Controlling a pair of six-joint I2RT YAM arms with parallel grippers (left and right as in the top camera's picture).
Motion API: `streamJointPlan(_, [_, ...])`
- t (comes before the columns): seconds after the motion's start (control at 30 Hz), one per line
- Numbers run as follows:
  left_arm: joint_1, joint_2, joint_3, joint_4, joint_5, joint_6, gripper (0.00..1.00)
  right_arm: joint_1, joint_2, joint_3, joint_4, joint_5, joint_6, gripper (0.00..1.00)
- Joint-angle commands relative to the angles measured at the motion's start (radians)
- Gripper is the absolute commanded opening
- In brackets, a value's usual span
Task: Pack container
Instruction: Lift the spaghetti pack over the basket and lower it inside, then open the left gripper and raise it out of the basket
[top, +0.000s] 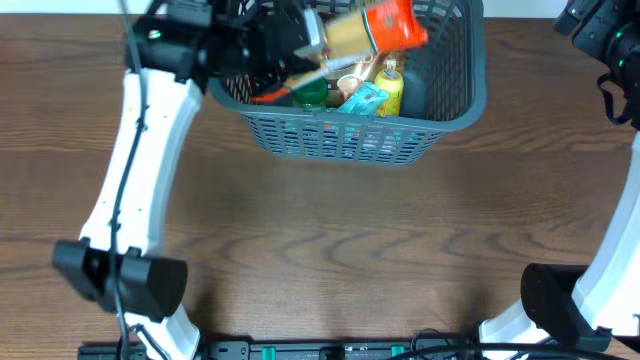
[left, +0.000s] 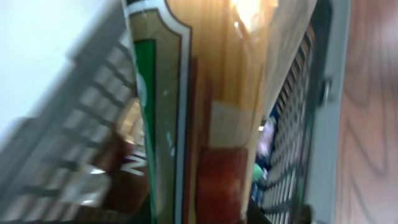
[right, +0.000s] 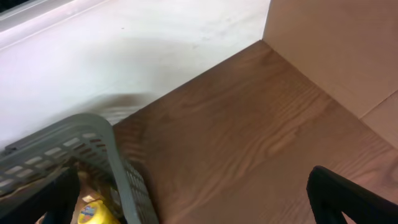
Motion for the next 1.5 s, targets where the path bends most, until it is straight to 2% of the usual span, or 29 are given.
streamJointPlan(0.0, [-0.022, 0.012, 0.024, -0.011, 0.065, 0.147, 0.06, -0.006, 0.003, 0.001, -0.002, 0.01, 0.014, 0.99])
streamJointPlan(0.47, [-0.054, 0.114, 0.023, -0.042, -0.011, 0.15, 0.06, -0.006, 0.003, 0.001, -0.002, 0.01, 0.014, 0.99])
streamJointPlan(0.53, [-0.054, 0.114, 0.023, -0.042, -0.017, 0.149, 0.1, -0.006, 0.003, 0.001, -0.002, 0.01, 0.014, 0.99])
streamJointPlan(0.6, [-0.054, 0.114, 0.023, -0.041, -0.017, 0.145, 0.48, -0.006, 0.003, 0.001, -0.002, 0.01, 0.014, 0.99])
streamJointPlan(0.63, [-0.054, 0.114, 0.024, -0.041, -0.017, 0.145, 0.99, -0.006, 0.003, 0.001, -0.002, 0.01, 0.014, 0.99])
streamJointPlan(0.87, [-0.054, 0.103, 0.026, -0.018, -0.017, 0.141, 0.98, -0.006, 0.003, 0.001, -0.002, 0.01, 0.014, 0.99])
streamJointPlan(1.03, [-0.053, 0.068, 0.027, 0.124, -0.037, -0.052, 0.98, -0.006, 0.003, 0.001, -0.002, 0.01, 0.014, 0.99])
streamJointPlan(1.17, [-0.053, 0.018, 0.027, 0.24, -0.152, -0.19, 0.98, -0.006, 0.003, 0.001, -0.002, 0.01, 0.014, 0.99])
streamJointPlan(1.3, [-0.053, -0.058, 0.027, 0.33, -0.375, -0.343, 0.98, -0.006, 0.003, 0.001, -0.002, 0.01, 0.014, 0.99])
streamJointPlan(1.4, [-0.053, -0.128, 0.027, 0.362, -0.693, -0.55, 0.98, -0.006, 0.003, 0.001, -0.002, 0.01, 0.014, 0.99])
streamJointPlan(1.47, [-0.053, -0.181, 0.027, 0.324, -0.904, -0.681, 0.98, -0.006, 0.003, 0.001, -0.002, 0.01, 0.014, 0.99])
